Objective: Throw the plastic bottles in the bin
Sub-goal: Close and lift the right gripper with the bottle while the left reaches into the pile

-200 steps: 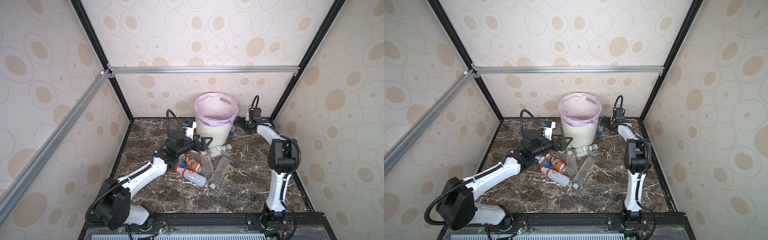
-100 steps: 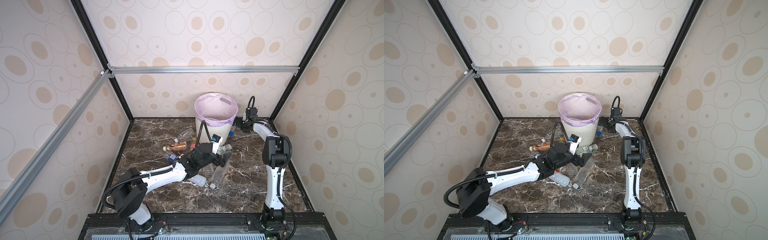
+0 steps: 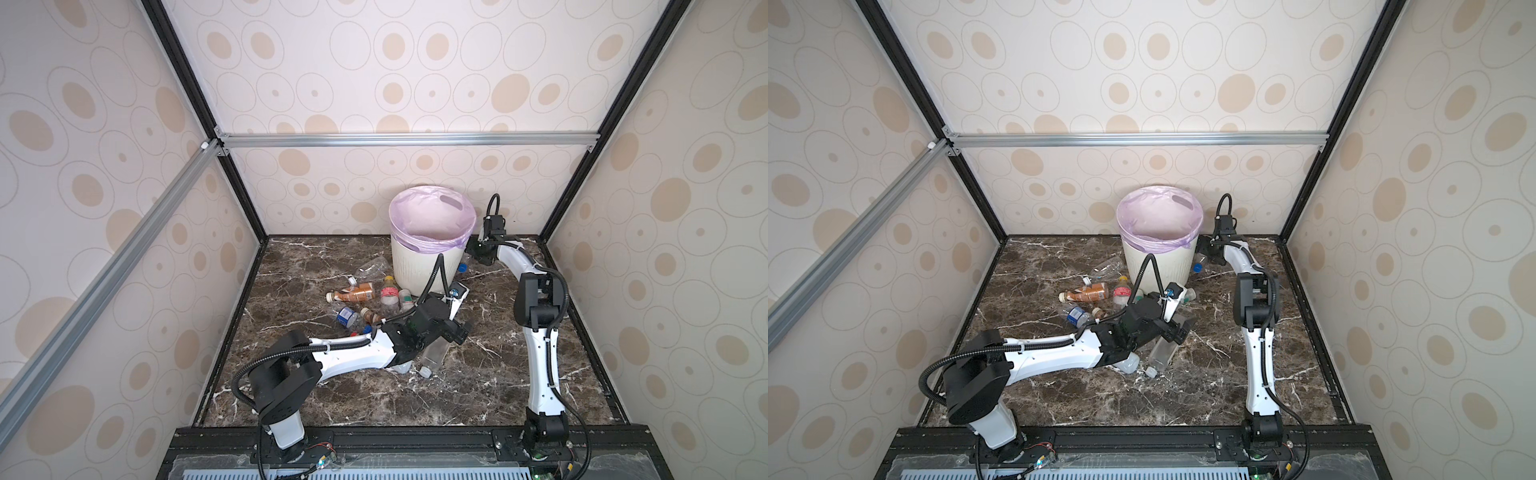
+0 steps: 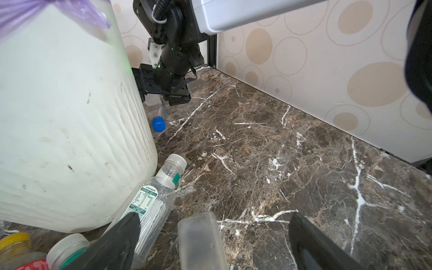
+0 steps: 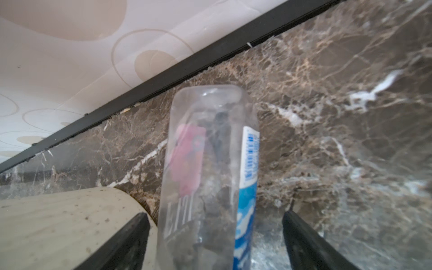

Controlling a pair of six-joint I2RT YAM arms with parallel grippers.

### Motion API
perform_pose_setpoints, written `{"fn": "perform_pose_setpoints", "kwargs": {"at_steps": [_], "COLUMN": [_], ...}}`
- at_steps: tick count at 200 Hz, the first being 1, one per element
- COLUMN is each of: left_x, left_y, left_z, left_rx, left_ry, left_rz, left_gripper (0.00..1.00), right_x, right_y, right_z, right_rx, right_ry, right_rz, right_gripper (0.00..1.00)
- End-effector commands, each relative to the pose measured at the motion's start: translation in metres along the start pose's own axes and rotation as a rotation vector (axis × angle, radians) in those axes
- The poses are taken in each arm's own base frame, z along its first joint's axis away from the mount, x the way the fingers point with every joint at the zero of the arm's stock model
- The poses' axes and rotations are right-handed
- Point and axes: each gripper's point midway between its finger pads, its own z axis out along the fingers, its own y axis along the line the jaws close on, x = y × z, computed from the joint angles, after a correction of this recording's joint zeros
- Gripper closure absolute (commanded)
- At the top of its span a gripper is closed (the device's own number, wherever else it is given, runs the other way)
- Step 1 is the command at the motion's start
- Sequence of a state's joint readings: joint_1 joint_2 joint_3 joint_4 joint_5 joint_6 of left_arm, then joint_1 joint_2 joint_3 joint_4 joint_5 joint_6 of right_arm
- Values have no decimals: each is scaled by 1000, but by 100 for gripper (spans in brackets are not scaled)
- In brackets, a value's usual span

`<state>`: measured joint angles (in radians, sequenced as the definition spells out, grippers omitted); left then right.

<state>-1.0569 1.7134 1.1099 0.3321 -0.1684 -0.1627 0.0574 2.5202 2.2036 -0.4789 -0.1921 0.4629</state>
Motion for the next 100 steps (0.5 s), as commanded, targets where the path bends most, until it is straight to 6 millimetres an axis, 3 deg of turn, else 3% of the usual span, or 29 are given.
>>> {"fn": "perform_pose_setpoints", "kwargs": {"at_steps": [1, 64, 100], "left_x": [-13, -6, -7], "left_y": [-6, -9, -10], "left_z": [2, 2, 0], "left_rx": [-19, -34, -34], "left_ry": [-24, -3, -4], "left_rz": [52, 80, 74], "left_gripper": [1, 1, 1], "right_x": [6, 16, 16], "right_y": [-3, -13, -13], "right_z": [7, 15, 5], "right_rx": [35, 74, 70], "right_ry": [25, 54, 57], "right_rz": [3, 7, 2], "right_gripper": [13, 37, 51]}}
